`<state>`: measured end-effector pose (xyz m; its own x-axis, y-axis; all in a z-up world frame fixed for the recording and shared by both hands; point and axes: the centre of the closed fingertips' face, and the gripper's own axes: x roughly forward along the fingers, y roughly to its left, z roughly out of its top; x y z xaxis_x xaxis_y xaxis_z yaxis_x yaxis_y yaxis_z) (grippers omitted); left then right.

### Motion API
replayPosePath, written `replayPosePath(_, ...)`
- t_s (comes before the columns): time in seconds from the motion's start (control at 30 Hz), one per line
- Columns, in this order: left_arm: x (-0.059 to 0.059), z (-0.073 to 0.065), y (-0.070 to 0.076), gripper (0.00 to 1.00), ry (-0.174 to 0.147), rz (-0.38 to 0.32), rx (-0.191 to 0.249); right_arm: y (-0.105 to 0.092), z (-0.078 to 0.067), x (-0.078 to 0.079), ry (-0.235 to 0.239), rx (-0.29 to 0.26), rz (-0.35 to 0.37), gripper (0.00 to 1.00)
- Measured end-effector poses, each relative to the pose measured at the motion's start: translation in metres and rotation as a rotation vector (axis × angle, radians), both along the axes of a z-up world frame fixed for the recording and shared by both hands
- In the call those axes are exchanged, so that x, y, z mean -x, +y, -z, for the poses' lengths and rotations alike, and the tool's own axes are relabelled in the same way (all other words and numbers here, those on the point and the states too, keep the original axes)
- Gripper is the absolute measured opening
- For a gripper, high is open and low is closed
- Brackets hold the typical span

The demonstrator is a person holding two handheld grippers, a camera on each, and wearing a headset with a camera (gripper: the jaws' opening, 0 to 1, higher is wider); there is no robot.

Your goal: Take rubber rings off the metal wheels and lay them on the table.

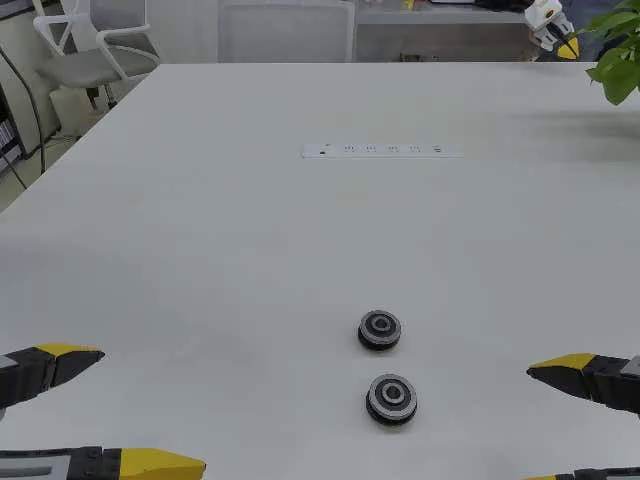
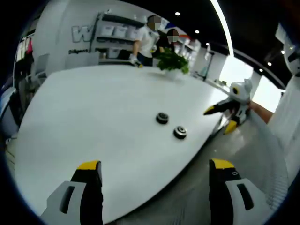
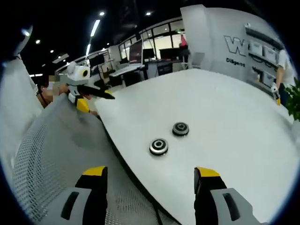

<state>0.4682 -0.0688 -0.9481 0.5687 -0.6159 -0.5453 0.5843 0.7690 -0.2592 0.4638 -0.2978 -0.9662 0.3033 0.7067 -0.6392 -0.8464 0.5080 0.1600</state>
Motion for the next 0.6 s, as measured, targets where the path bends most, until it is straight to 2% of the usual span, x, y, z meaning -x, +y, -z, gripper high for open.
replayPosePath(0.6, 0.0006, 0.0015, -0.0005, 0.96, 0.006, 0.005, -0.004, 0.0003, -0.0015, -0.0016, 0.005, -0.025, 0.015, 0.71)
